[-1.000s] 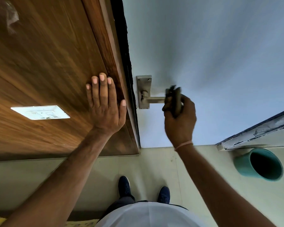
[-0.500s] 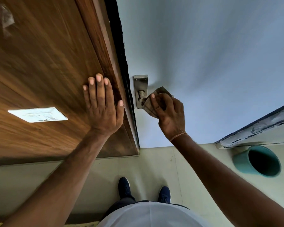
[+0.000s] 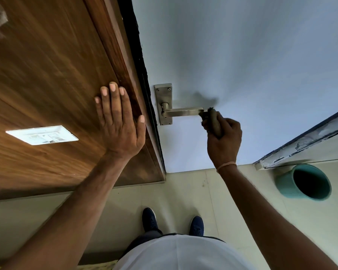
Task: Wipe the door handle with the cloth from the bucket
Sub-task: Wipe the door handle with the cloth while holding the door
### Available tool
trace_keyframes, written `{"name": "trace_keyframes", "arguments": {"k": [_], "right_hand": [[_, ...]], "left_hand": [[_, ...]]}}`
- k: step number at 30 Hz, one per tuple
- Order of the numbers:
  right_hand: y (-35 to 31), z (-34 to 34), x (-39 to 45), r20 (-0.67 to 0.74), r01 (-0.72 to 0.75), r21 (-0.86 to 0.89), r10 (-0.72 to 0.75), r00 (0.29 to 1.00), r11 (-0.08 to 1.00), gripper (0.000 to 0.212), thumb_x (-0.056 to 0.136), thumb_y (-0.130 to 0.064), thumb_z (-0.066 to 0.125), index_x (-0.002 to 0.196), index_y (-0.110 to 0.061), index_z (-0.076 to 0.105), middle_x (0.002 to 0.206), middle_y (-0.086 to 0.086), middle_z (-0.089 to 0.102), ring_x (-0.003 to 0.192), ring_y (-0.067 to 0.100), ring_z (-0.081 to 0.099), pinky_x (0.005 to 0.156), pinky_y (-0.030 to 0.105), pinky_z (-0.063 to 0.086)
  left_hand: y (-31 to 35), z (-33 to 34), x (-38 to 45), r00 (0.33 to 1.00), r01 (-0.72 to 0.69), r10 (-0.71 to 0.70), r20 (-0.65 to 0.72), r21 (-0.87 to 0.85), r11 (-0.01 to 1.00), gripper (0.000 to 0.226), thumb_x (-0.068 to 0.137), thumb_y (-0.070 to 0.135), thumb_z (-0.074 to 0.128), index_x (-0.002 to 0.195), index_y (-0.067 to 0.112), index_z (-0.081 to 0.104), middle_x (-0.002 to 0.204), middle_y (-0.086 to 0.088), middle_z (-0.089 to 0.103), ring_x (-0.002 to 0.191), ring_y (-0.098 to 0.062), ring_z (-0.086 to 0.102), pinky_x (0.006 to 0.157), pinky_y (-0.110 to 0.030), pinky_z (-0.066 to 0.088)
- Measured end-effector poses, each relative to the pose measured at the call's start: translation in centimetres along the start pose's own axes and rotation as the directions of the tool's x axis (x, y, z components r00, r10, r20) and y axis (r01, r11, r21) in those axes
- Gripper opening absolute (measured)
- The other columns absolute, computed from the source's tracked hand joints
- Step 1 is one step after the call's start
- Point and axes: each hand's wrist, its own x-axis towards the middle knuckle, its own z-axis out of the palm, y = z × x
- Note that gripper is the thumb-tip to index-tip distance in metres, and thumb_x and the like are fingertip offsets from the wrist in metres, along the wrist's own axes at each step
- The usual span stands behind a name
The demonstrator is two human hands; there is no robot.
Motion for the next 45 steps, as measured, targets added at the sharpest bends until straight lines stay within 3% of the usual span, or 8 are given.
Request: {"name": "trace_keyframes", "arguments": {"k": [5, 11, 16, 20, 24, 36, 40, 45], "right_hand": [[-5.2, -1.2, -1.5, 0.283, -0.389, 0.507, 0.278, 0.918, 0.769, 0.032, 0.082, 0.011, 0.059, 0.100, -0.007, 0.076, 0.084, 0.018, 0.076, 0.062, 0.025, 0.063, 0.055, 0.033, 0.048], [-6.7, -1.1, -1.5, 0.488, -0.540, 0.645, 0.252, 0.836, 0.541, 0.044, 0.081, -0.003, 0.058, 0.123, -0.001, 0.070, 0.127, 0.035, 0.067, 0.114, 0.061, 0.063, 0.079, 0.051, 0.052], [-8.1, -2.7, -2.0, 0.566, -0.606, 0.711, 0.221, 0.794, 0.357, 0.047, 0.103, -0.047, 0.052, 0.125, -0.010, 0.072, 0.138, 0.027, 0.065, 0.120, 0.040, 0.063, 0.104, 0.053, 0.046], [-7.0, -4.5, -3.0, 0.474, -0.584, 0.699, 0.344, 0.810, 0.412, 0.034, 0.100, -0.040, 0.059, 0.120, -0.014, 0.069, 0.117, 0.015, 0.070, 0.107, 0.034, 0.067, 0.089, 0.044, 0.054], [-4.3, -7.7, -4.3, 0.405, -0.589, 0.704, 0.457, 0.792, 0.397, 0.034, 0.096, -0.024, 0.044, 0.115, -0.008, 0.067, 0.108, 0.017, 0.072, 0.091, 0.034, 0.069, 0.074, 0.041, 0.056], [6.2, -24.3, -4.5, 0.059, -0.471, 0.671, 0.593, 0.803, 0.572, 0.033, 0.096, -0.013, 0.047, 0.112, 0.000, 0.073, 0.100, 0.021, 0.075, 0.091, 0.033, 0.071, 0.076, 0.045, 0.057], [8.9, -28.8, -3.6, -0.162, -0.287, 0.437, 0.389, 0.907, 0.852, 0.024, 0.097, -0.005, 0.046, 0.112, -0.007, 0.065, 0.092, 0.011, 0.073, 0.082, 0.031, 0.069, 0.075, 0.049, 0.061], [13.1, -33.4, -3.6, -0.166, -0.119, 0.047, 0.125, 0.978, 0.992, 0.047, 0.089, 0.003, 0.055, 0.124, -0.021, 0.074, 0.120, -0.024, 0.070, 0.111, -0.006, 0.062, 0.097, 0.025, 0.051]], "left_hand": [[0.0, -0.3, 0.2, 1.000, 0.000, 0.000, 0.030, -0.008, 1.000, 0.077, 0.101, 0.035, 0.047, 0.162, -0.006, 0.026, 0.164, -0.033, 0.037, 0.156, -0.047, 0.027, 0.133, -0.057, 0.017], [1.1, -1.4, -0.2, 0.993, 0.025, -0.014, 0.116, -0.092, 0.995, 0.079, 0.104, 0.041, 0.048, 0.163, -0.007, 0.024, 0.170, -0.028, 0.026, 0.160, -0.046, 0.023, 0.133, -0.059, 0.015], [4.0, -1.8, -2.4, 0.971, -0.100, 0.185, 0.152, -0.442, 0.891, 0.066, 0.103, 0.034, 0.046, 0.158, -0.001, 0.042, 0.167, -0.023, 0.037, 0.160, -0.037, 0.029, 0.130, -0.057, 0.026], [7.3, -1.5, -2.0, 0.855, 0.265, 0.232, 0.464, -0.775, 0.573, 0.045, 0.110, 0.034, 0.037, 0.136, 0.011, 0.065, 0.133, -0.006, 0.069, 0.127, -0.026, 0.062, 0.107, -0.056, 0.050], [12.0, -1.5, -0.2, 0.375, 0.899, 0.273, 0.886, -0.420, 0.128, 0.057, 0.108, 0.055, 0.033, 0.110, 0.019, 0.077, 0.104, 0.001, 0.082, 0.105, -0.022, 0.074, 0.105, -0.054, 0.055], [33.0, -2.4, 0.6, 0.162, 0.860, 0.407, 0.899, -0.331, 0.388, 0.042, 0.104, 0.043, 0.066, 0.097, 0.003, 0.074, 0.081, -0.007, 0.072, 0.067, -0.019, 0.067, 0.065, -0.034, 0.057], [40.8, -2.8, 1.3, -0.102, 0.932, 0.498, 0.861, -0.092, 0.350, 0.066, 0.108, 0.058, 0.049, 0.107, -0.002, 0.074, 0.093, -0.019, 0.080, 0.077, -0.032, 0.074, 0.080, -0.042, 0.064], [49.5, -0.8, 1.0, -0.117, 0.953, 0.626, 0.771, -0.090, 0.289, 0.059, 0.103, 0.059, 0.056, 0.124, 0.008, 0.075, 0.116, -0.019, 0.079, 0.104, -0.032, 0.077, 0.093, -0.045, 0.061]]}}
